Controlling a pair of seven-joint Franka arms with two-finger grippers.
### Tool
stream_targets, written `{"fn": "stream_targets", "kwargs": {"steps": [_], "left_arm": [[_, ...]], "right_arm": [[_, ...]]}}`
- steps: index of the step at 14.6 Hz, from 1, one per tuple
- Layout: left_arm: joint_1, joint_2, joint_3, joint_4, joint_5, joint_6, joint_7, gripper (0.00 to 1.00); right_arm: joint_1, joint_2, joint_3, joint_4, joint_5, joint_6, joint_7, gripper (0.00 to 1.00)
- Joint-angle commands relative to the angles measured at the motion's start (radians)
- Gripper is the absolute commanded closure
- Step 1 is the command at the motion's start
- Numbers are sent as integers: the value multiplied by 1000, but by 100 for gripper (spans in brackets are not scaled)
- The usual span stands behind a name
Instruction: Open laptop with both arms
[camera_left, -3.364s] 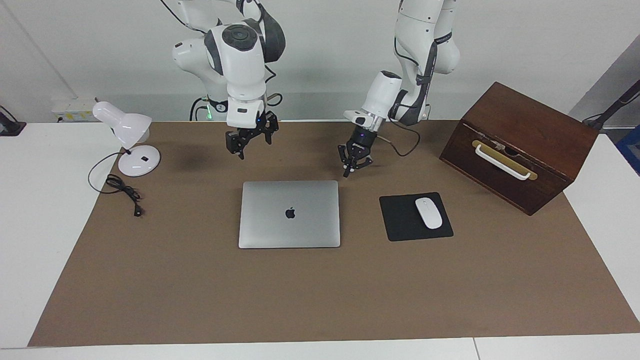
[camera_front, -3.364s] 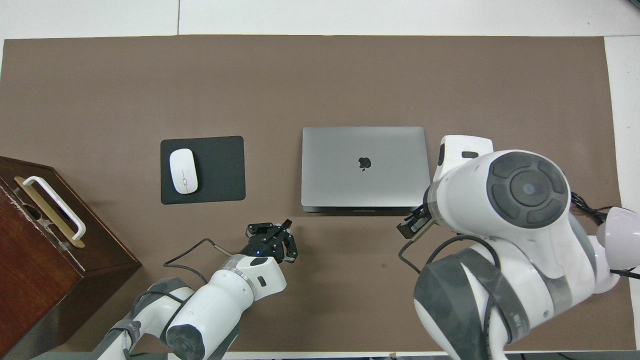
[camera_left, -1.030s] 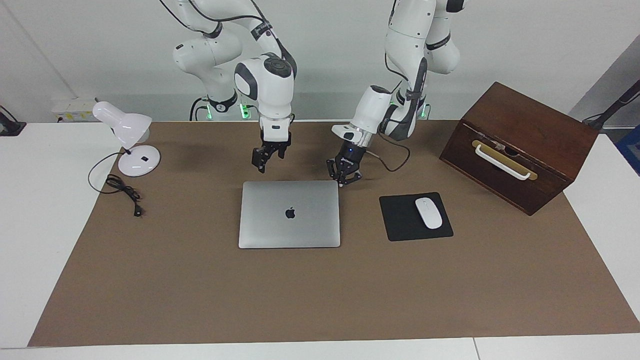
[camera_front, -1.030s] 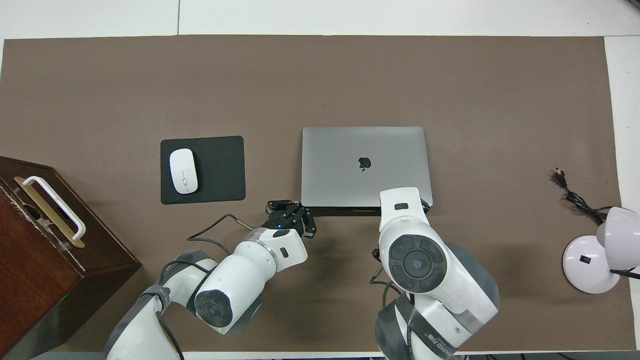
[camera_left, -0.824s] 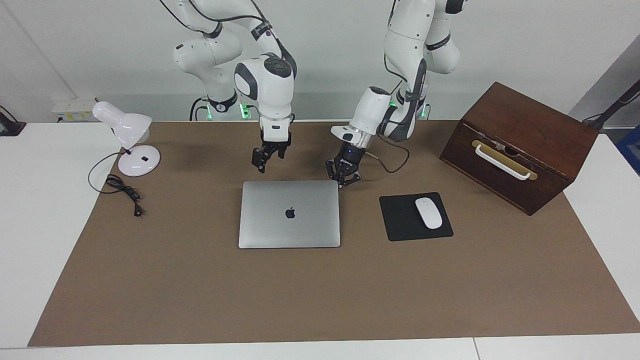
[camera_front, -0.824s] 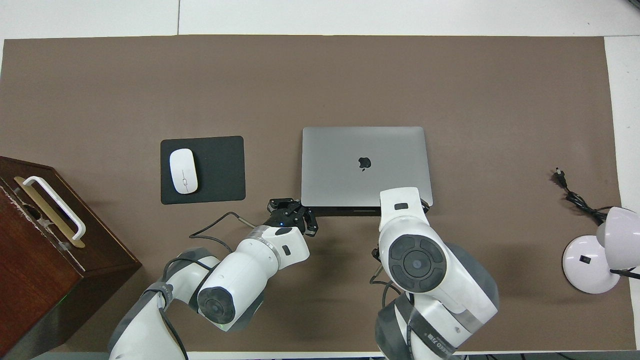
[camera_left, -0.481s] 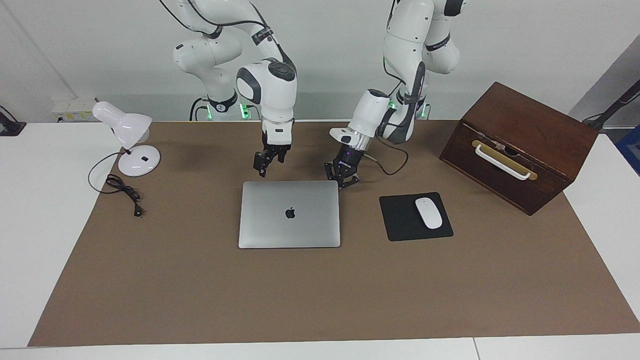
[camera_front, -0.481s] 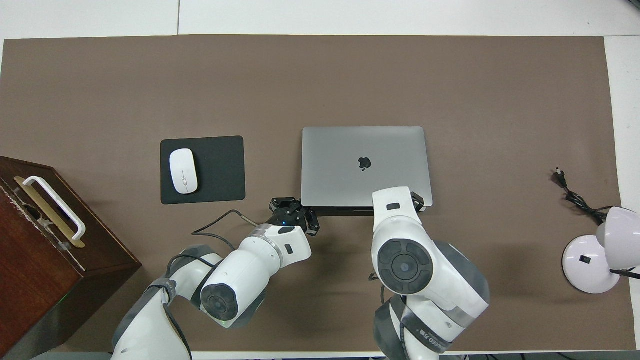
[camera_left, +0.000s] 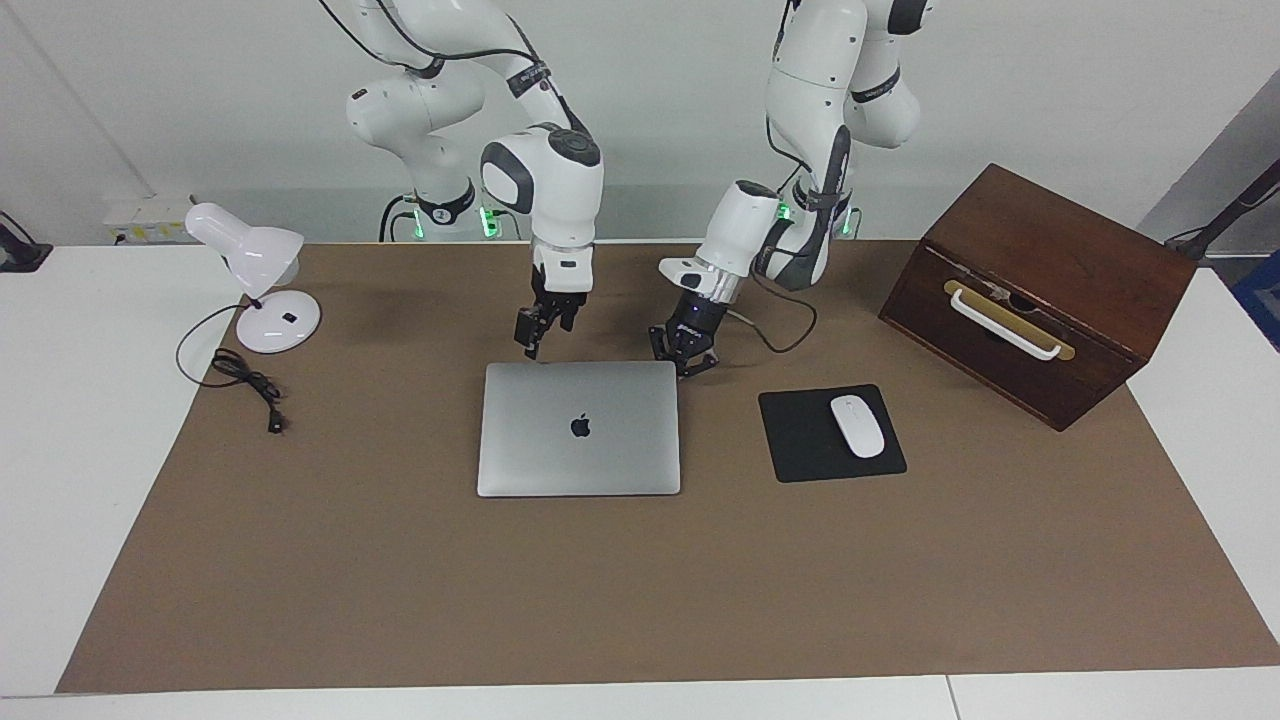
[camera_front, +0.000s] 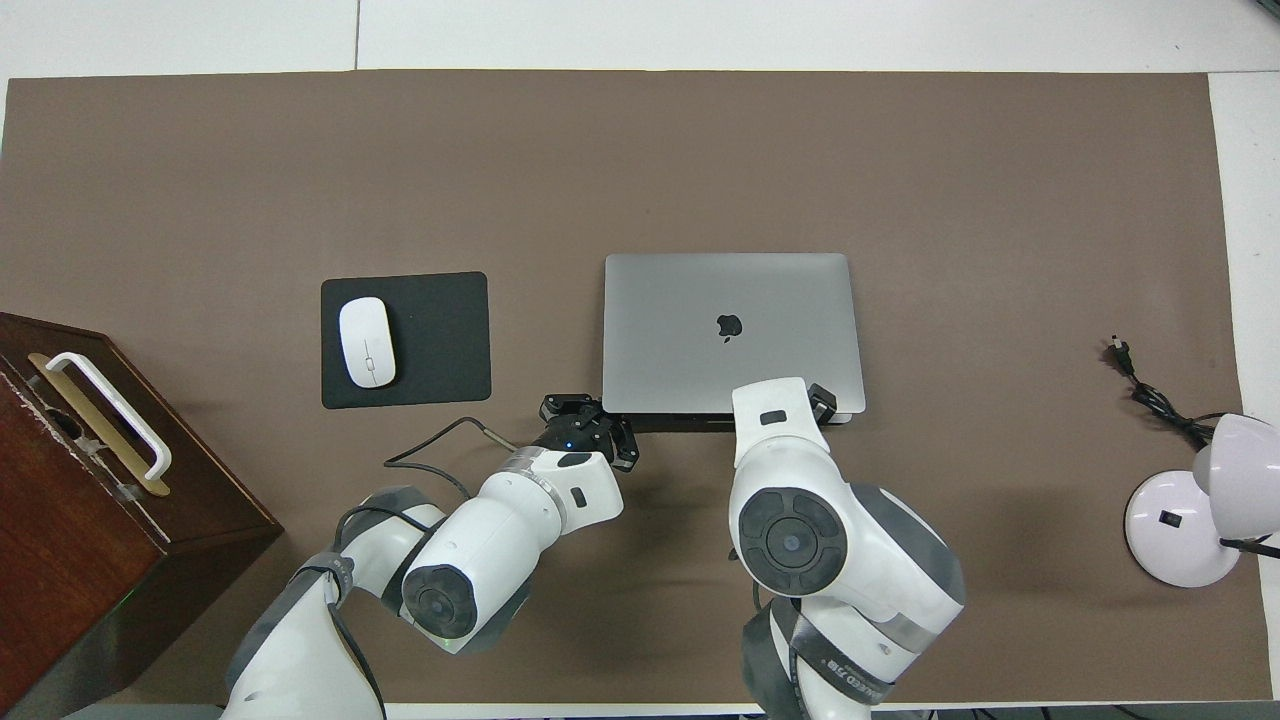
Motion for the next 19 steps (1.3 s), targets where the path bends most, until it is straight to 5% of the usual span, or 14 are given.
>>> {"fn": "stream_targets", "kwargs": {"steps": [1,19], "left_arm": [[6,31,10,17,30,18,12,100],[6,39,10,16,30,18,24,100]], "right_arm": [[2,13,-4,-8,-25,44,26,0],[-37,77,-1,-5,-34,166,15,0]]}}
